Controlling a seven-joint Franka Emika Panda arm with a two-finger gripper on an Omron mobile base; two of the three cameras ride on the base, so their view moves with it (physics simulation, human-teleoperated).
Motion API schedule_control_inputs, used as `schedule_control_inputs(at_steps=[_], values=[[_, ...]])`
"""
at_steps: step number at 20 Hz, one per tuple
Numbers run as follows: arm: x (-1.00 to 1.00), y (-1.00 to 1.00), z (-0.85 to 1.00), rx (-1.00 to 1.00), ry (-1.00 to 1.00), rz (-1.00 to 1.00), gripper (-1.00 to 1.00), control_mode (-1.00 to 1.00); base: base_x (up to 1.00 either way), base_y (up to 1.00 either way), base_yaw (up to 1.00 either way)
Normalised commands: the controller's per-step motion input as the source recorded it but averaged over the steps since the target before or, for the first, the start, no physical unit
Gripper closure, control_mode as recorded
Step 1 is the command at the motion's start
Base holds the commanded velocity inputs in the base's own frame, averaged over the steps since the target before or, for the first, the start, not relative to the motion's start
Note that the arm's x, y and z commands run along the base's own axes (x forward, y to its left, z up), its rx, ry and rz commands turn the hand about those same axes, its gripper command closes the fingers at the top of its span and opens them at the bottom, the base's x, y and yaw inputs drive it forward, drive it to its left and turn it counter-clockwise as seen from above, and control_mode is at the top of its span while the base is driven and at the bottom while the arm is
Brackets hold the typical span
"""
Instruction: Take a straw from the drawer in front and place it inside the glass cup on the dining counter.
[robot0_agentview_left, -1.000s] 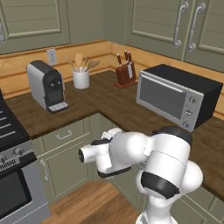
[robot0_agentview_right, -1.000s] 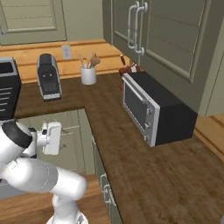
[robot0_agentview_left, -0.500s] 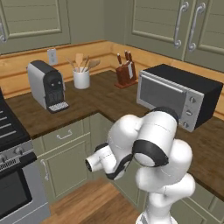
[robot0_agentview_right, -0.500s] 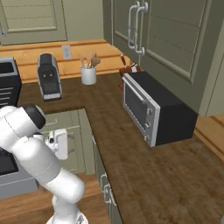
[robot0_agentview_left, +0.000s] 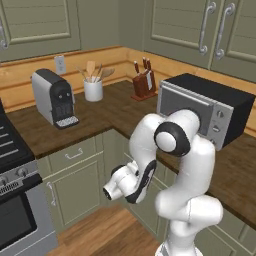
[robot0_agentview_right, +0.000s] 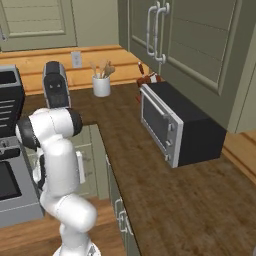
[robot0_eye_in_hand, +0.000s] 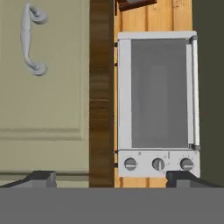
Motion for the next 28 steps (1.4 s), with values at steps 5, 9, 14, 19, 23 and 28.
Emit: schedule_control_inputs(at_steps=[5, 9, 14, 19, 23, 28], values=[[0.39, -0.07, -0.17, 0.00, -0.02, 0.00, -1.00, -1.00, 0.00, 0.00, 0.00], [0.60, -0.02, -0.21, 0.00, 0.00, 0.00, -1.00, -1.00, 0.00, 0.00, 0.00], [0.70, -0.02, -0.13, 0.00, 0.00, 0.00, -1.00, -1.00, 0.00, 0.00, 0.00], [0.40, -0.10, -0.16, 0.00, 0.01, 0.00, -1.00, -1.00, 0.00, 0.00, 0.00], [0.19, -0.24, -0.10, 0.03, 0.02, 0.00, -1.00, -1.00, 0.00, 0.00, 0.00], [0.10, -0.35, -0.01, 0.06, 0.00, 0.00, -1.00, -1.00, 0.00, 0.00, 0.00]])
